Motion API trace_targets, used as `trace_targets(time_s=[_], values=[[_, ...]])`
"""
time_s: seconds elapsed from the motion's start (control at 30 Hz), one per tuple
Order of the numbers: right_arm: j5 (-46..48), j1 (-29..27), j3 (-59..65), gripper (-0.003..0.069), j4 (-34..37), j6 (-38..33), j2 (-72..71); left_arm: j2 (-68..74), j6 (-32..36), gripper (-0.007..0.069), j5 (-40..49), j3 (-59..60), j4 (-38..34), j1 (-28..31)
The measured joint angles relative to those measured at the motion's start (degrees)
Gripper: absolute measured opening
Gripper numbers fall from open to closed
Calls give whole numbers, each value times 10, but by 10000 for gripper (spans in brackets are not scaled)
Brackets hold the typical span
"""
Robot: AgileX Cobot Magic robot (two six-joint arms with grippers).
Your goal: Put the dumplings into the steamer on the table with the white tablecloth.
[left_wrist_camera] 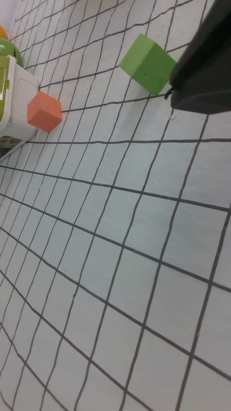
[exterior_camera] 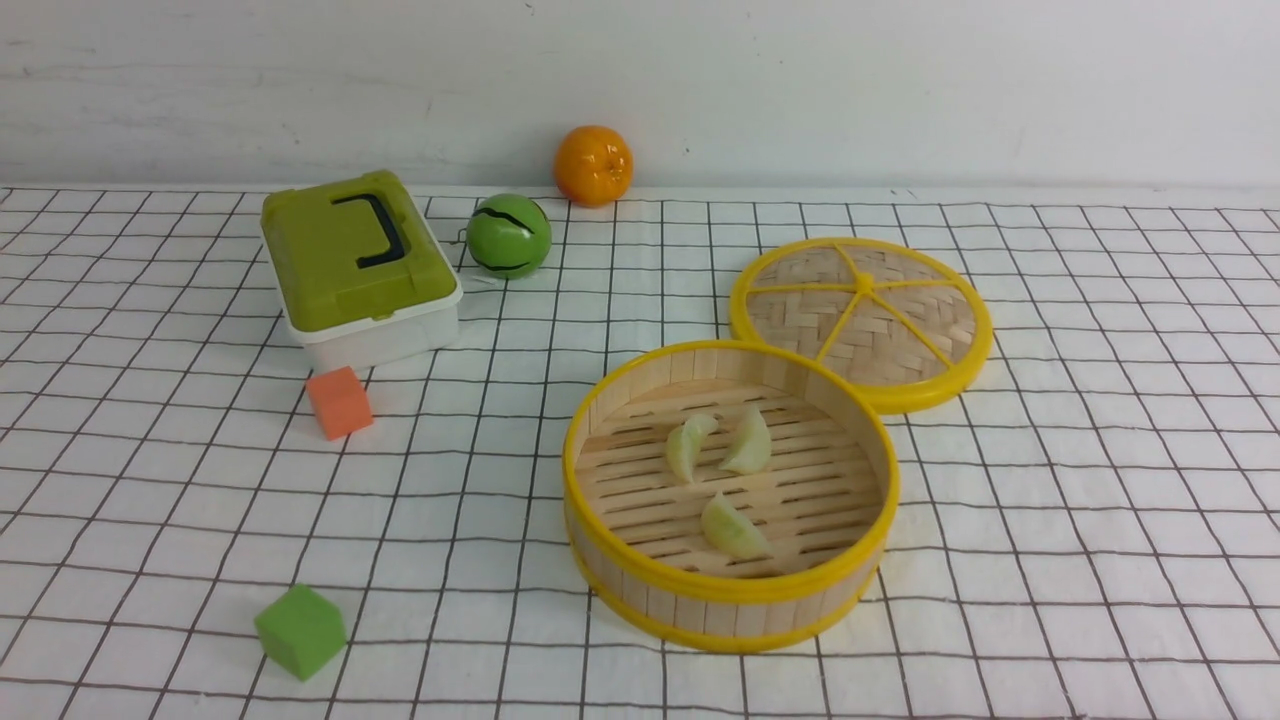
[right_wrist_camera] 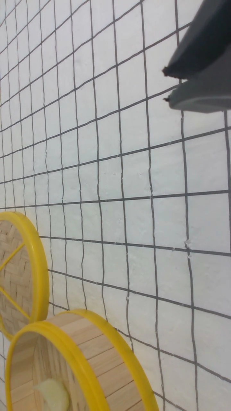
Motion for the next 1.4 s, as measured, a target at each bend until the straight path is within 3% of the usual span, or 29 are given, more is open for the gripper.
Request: trace_targets(time_s=[1.4], values=[[0, 0, 0, 139, 0, 1, 0, 0, 0, -1, 0, 0, -2, -17]])
